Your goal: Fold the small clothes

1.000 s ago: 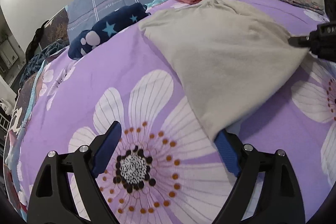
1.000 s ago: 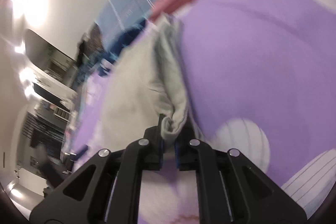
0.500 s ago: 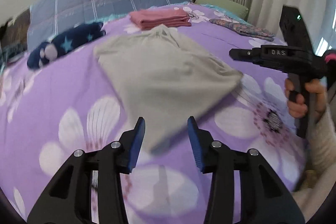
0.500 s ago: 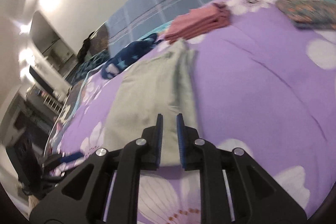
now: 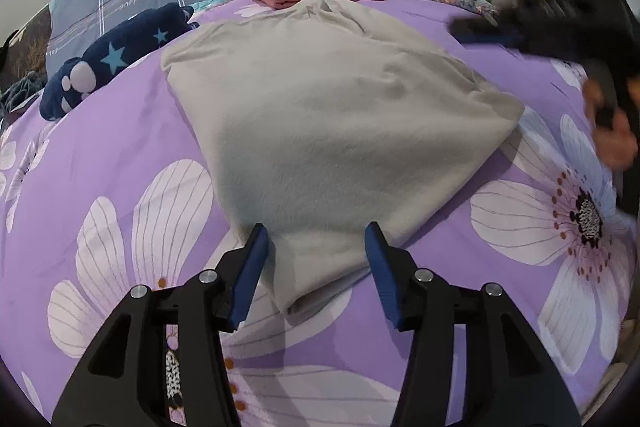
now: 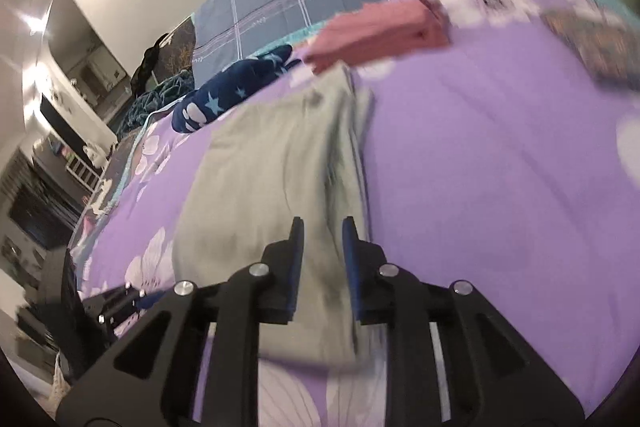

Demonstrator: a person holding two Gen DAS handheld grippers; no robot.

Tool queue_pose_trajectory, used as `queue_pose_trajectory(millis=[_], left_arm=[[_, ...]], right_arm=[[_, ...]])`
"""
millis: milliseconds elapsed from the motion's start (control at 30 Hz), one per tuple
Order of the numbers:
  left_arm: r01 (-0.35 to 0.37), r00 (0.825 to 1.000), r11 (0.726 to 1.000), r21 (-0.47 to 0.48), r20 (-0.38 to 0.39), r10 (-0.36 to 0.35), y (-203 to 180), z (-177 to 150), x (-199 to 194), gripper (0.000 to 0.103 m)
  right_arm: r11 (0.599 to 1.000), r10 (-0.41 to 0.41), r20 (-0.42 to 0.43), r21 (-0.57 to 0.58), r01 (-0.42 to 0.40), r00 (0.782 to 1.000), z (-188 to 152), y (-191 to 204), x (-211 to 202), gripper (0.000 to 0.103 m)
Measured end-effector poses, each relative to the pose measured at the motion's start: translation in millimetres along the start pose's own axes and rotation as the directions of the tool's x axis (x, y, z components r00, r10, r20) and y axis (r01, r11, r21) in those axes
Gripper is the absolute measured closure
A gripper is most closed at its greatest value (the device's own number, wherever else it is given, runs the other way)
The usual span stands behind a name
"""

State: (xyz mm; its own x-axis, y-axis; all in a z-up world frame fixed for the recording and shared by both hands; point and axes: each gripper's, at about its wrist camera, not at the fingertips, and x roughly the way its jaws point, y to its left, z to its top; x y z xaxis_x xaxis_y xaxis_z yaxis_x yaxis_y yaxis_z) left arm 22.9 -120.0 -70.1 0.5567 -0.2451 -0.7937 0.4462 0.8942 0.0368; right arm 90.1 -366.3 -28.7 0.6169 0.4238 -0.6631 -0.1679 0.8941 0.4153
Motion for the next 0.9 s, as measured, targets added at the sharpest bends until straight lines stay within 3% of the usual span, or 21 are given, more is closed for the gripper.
queue_pose_trajectory(millis=[133, 233, 367, 433, 533, 633, 733, 833, 900], left_arm=[[0.032, 0.999, 0.998, -0.047, 0.015, -0.031, 5.7, -0.4, -1.3, 0.049], [0.1, 0.995, 0.989, -0.113, 0.04, -0.096, 19.7, 6.6, -12.0, 0.049], [0.069, 0.991, 0.983, -0.17, 0.122, -0.049, 64.3, 39.2, -19.7, 0.044], [0.069, 0.991, 0.971, -0.229, 0.129, -0.04, 97.3, 59.6, -3.6, 0.044], [0.117, 0.99, 0.929, -0.351, 0.116, -0.081, 144.9, 84.0, 37.5, 0.044], [0.161, 0.986, 0.903, -0.398, 0.105, -0.13, 168.4, 102.8, 71.1, 0.044], [0.17, 0.985, 0.9, -0.401, 0.095, -0.143, 176.6, 122.9, 98.1, 0.045], [0.184, 0.982, 0.902, -0.391, 0.104, -0.155, 180.9, 140.9, 106.6, 0.087], [0.202, 0.978, 0.899, -0.389, 0.125, -0.165, 183.2, 147.5, 101.7, 0.091]], right_arm=[[1.0, -0.012, -0.072, 0.008, 0.013, 0.997, 30.3, -4.1, 42.9, 0.079], [0.999, -0.026, -0.099, 0.019, 0.028, 0.995, 44.7, -7.7, 67.7, 0.077], [1.0, -0.018, -0.092, 0.01, 0.019, 0.996, 54.0, -1.9, 78.7, 0.072], [1.0, -0.021, -0.09, 0.005, 0.022, 0.996, 55.1, -1.4, 81.9, 0.072], [1.0, -0.013, -0.095, 0.01, 0.014, 0.995, 55.6, -3.0, 84.6, 0.071], [1.0, 0.005, -0.107, 0.016, -0.004, 0.994, 58.2, -6.6, 86.5, 0.07], [1.0, 0.018, -0.118, 0.021, -0.016, 0.993, 64.7, -9.7, 91.2, 0.069], [0.999, 0.022, -0.12, 0.03, -0.018, 0.993, 72.2, -11.5, 97.9, 0.069], [0.999, 0.019, -0.121, 0.035, -0.015, 0.992, 78.1, -12.0, 106.2, 0.07]])
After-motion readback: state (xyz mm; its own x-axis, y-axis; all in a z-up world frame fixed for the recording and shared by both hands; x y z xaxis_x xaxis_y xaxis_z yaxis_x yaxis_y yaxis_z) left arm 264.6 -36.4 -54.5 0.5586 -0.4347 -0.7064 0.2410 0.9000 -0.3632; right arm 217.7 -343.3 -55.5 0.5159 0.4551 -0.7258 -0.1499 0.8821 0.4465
